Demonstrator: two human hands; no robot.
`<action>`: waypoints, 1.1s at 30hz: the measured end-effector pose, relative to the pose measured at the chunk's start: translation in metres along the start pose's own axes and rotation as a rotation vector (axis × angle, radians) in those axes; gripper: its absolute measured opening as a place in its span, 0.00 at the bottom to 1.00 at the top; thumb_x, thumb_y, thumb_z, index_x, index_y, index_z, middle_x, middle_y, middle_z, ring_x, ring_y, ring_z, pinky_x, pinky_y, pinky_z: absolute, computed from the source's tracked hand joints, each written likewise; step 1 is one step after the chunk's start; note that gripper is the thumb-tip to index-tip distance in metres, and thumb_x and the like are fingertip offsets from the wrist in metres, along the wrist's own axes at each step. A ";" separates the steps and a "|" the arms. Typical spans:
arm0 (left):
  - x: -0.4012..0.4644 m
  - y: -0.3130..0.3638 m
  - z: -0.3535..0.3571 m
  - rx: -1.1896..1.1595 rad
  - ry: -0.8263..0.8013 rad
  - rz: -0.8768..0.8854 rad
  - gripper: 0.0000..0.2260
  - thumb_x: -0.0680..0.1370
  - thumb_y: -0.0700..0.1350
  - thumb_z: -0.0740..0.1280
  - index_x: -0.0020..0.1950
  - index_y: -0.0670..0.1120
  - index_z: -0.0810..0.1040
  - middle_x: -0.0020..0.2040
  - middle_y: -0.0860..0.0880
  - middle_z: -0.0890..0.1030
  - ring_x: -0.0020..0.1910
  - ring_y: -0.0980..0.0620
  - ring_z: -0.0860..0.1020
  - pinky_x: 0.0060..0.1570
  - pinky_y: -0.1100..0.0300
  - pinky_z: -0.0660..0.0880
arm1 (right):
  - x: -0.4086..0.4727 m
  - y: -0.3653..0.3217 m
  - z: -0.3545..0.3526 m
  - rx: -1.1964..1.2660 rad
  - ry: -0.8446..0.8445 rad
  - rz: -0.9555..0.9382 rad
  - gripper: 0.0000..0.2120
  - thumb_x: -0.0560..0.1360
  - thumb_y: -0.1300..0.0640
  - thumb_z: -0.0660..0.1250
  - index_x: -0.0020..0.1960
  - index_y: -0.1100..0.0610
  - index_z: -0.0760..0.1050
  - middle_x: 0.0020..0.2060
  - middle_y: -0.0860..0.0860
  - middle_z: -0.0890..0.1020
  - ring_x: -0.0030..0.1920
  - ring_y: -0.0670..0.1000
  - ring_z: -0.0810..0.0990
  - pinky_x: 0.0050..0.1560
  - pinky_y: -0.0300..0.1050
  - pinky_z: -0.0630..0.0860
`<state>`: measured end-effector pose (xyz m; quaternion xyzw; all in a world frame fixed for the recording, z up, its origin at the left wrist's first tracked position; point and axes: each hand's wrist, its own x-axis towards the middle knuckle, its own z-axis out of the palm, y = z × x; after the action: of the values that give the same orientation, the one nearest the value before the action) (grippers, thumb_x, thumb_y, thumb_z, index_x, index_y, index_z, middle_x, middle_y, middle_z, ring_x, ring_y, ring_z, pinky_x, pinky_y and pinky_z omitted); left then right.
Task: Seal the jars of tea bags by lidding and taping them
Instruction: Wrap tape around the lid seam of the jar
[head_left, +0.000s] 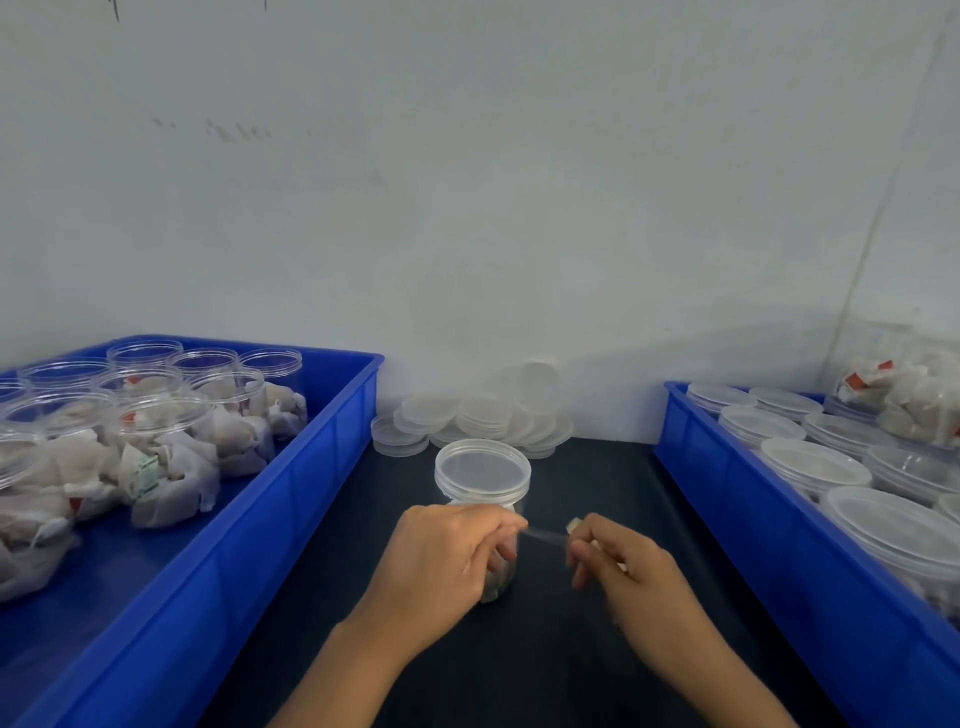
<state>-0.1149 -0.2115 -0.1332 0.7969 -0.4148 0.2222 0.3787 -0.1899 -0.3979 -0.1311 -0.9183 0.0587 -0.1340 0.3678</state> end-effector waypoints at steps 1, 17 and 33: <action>0.000 -0.002 -0.001 0.001 0.024 -0.004 0.08 0.78 0.40 0.66 0.50 0.49 0.84 0.37 0.57 0.84 0.35 0.63 0.81 0.38 0.67 0.77 | 0.001 -0.003 -0.001 -0.005 0.015 -0.020 0.11 0.81 0.52 0.59 0.40 0.46 0.72 0.38 0.47 0.81 0.34 0.50 0.76 0.39 0.49 0.76; -0.003 -0.025 -0.015 0.090 0.129 -0.112 0.05 0.74 0.50 0.71 0.41 0.54 0.75 0.33 0.61 0.77 0.38 0.60 0.78 0.34 0.70 0.72 | 0.023 -0.038 -0.003 -0.449 0.053 -0.187 0.12 0.81 0.41 0.53 0.44 0.46 0.67 0.33 0.44 0.72 0.34 0.45 0.72 0.35 0.40 0.70; -0.003 -0.039 -0.008 0.083 0.206 -0.019 0.04 0.75 0.47 0.69 0.43 0.51 0.75 0.65 0.59 0.73 0.68 0.65 0.66 0.63 0.75 0.61 | 0.033 -0.031 0.008 -0.399 0.064 -0.189 0.10 0.81 0.43 0.54 0.46 0.46 0.68 0.36 0.45 0.74 0.36 0.47 0.74 0.36 0.42 0.71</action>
<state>-0.0844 -0.1894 -0.1473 0.7888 -0.3563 0.3165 0.3882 -0.1556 -0.3768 -0.1082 -0.9696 0.0095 -0.1825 0.1625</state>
